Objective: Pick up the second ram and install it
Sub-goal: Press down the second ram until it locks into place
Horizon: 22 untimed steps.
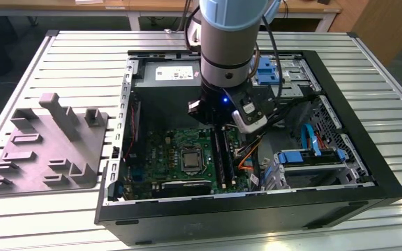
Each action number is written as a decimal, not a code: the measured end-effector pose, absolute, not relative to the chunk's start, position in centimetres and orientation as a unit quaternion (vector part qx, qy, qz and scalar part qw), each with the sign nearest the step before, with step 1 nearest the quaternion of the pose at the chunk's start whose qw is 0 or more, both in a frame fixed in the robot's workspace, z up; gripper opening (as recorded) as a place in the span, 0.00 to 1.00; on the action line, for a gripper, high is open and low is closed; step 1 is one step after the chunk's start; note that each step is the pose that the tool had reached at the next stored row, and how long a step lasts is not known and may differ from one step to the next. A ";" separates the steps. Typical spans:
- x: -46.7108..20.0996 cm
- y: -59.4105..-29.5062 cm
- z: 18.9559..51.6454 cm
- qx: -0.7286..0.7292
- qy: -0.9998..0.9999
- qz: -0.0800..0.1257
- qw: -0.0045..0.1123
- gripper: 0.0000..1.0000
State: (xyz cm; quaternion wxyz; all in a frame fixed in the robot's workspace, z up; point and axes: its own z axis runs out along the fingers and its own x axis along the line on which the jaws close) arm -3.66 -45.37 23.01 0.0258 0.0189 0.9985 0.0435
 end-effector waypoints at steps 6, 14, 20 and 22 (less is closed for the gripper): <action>-3.7 -46.7 23.0 0.019 0.999 0.041 0.026 0.10; -3.7 -49.0 23.0 0.019 0.999 0.040 0.026 0.10; -3.7 -50.7 23.0 0.019 0.999 0.040 0.026 0.10; -3.7 -51.1 23.0 0.019 0.999 0.039 0.026 0.10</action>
